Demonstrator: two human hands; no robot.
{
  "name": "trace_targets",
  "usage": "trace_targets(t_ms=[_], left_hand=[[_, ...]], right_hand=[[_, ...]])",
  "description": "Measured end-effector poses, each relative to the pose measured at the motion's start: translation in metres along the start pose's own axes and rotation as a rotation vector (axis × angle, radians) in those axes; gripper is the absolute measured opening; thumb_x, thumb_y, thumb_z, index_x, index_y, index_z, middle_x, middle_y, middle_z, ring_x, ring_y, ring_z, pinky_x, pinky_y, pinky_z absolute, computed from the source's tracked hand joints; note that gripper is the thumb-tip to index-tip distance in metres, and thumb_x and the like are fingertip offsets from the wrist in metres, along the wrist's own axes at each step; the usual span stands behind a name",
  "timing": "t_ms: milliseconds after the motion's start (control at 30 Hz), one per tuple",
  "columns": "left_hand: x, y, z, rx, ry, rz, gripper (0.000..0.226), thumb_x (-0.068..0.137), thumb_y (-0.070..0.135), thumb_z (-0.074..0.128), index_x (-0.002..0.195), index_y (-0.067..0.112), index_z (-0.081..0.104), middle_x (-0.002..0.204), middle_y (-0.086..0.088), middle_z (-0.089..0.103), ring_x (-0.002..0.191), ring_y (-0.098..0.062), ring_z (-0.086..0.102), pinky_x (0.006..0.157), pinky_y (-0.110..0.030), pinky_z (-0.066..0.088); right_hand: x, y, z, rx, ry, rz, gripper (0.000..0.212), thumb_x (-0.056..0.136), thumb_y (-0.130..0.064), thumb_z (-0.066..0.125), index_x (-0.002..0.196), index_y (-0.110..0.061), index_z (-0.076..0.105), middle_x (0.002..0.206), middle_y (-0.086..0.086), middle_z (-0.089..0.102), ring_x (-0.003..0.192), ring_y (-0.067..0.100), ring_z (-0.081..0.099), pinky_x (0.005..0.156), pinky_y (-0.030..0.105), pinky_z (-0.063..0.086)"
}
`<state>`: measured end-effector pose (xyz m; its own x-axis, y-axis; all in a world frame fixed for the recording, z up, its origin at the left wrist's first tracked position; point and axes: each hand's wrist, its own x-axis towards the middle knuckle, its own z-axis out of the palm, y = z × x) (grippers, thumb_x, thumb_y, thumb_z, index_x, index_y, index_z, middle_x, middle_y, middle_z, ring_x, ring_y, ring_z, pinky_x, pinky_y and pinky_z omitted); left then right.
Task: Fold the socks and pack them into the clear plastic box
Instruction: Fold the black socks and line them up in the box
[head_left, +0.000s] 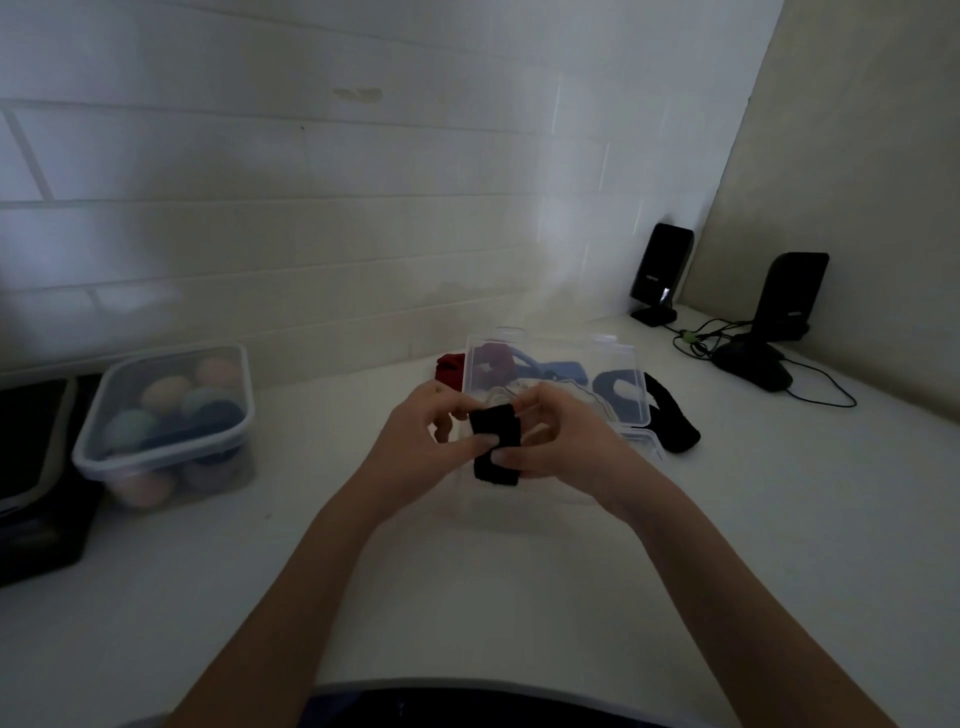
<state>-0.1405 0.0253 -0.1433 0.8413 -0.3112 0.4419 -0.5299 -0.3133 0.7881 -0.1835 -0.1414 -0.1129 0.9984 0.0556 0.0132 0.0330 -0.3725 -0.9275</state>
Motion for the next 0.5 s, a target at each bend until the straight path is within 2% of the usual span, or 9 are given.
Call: trace_targets(t_ms=[67, 133, 233, 267, 333, 400, 433, 500], left_hand=[[0.001, 0.000, -0.003, -0.021, 0.014, -0.001, 0.031, 0.068, 0.008, 0.078, 0.081, 0.033, 0.065, 0.081, 0.010, 0.054, 0.060, -0.003, 0.045, 0.054, -0.010, 0.036], [0.001, 0.002, -0.006, -0.021, 0.009, -0.004, 0.033, 0.065, 0.006, 0.080, 0.078, 0.033, 0.065, 0.079, 0.009, 0.057, 0.059, -0.003, 0.045, 0.052, -0.010, 0.035], [0.000, 0.001, -0.007, 0.003, -0.074, 0.014, 0.034, 0.063, 0.006, 0.081, 0.073, 0.035, 0.064, 0.076, 0.008, 0.058, 0.061, -0.005, 0.045, 0.053, -0.011, 0.034], [-0.001, 0.000, -0.007, 0.001, -0.105, 0.019, 0.034, 0.062, 0.008, 0.080, 0.072, 0.037, 0.065, 0.076, 0.006, 0.058, 0.062, -0.006, 0.046, 0.054, -0.011, 0.033], [-0.003, 0.000, -0.007, -0.011, -0.141, 0.016, 0.031, 0.058, 0.011, 0.072, 0.068, 0.040, 0.066, 0.076, 0.002, 0.059, 0.062, -0.008, 0.047, 0.053, -0.013, 0.034], [-0.004, 0.002, -0.007, -0.032, -0.150, -0.003, 0.034, 0.053, 0.008, 0.065, 0.065, 0.039, 0.068, 0.075, -0.006, 0.061, 0.061, -0.013, 0.046, 0.054, -0.020, 0.036], [-0.004, 0.003, -0.008, -0.054, -0.159, -0.013, 0.034, 0.050, 0.006, 0.063, 0.064, 0.037, 0.070, 0.075, -0.008, 0.062, 0.061, -0.014, 0.047, 0.054, -0.024, 0.037], [-0.005, 0.004, -0.010, -0.123, -0.195, -0.030, 0.032, 0.048, 0.003, 0.057, 0.064, 0.026, 0.074, 0.070, -0.003, 0.065, 0.060, -0.008, 0.052, 0.055, -0.021, 0.040]], right_hand=[[-0.003, 0.000, -0.004, -0.014, 0.008, 0.023, 0.027, 0.076, -0.013, 0.075, 0.096, -0.009, 0.057, 0.086, 0.005, 0.060, 0.082, 0.020, 0.065, 0.076, 0.042, 0.060], [-0.005, 0.001, -0.010, -0.028, -0.037, 0.112, 0.030, 0.082, -0.032, 0.067, 0.103, -0.011, 0.059, 0.088, 0.005, 0.065, 0.079, 0.018, 0.066, 0.076, 0.037, 0.059], [-0.007, 0.003, -0.014, -0.051, -0.147, 0.210, 0.038, 0.089, -0.053, 0.047, 0.110, -0.025, 0.061, 0.096, 0.007, 0.073, 0.082, 0.019, 0.070, 0.079, 0.035, 0.055], [-0.007, 0.004, -0.013, -0.089, -0.165, 0.197, 0.038, 0.088, -0.055, 0.047, 0.111, -0.029, 0.062, 0.099, 0.004, 0.073, 0.085, 0.018, 0.069, 0.082, 0.035, 0.054], [-0.006, 0.004, -0.011, -0.132, -0.185, 0.157, 0.028, 0.087, -0.044, 0.057, 0.110, -0.030, 0.064, 0.100, 0.001, 0.072, 0.086, 0.015, 0.068, 0.085, 0.033, 0.054], [-0.005, 0.002, -0.010, -0.030, -0.228, 0.180, 0.021, 0.085, -0.026, 0.065, 0.106, -0.024, 0.066, 0.097, 0.004, 0.072, 0.083, 0.016, 0.067, 0.081, 0.027, 0.055], [-0.004, 0.002, -0.010, 0.020, -0.242, 0.199, 0.021, 0.084, -0.019, 0.067, 0.105, -0.020, 0.067, 0.098, 0.007, 0.072, 0.084, 0.016, 0.067, 0.082, 0.026, 0.055], [-0.002, 0.002, -0.009, 0.042, -0.238, 0.218, 0.023, 0.079, -0.013, 0.072, 0.101, -0.016, 0.068, 0.100, 0.010, 0.071, 0.086, 0.018, 0.067, 0.085, 0.028, 0.055]])
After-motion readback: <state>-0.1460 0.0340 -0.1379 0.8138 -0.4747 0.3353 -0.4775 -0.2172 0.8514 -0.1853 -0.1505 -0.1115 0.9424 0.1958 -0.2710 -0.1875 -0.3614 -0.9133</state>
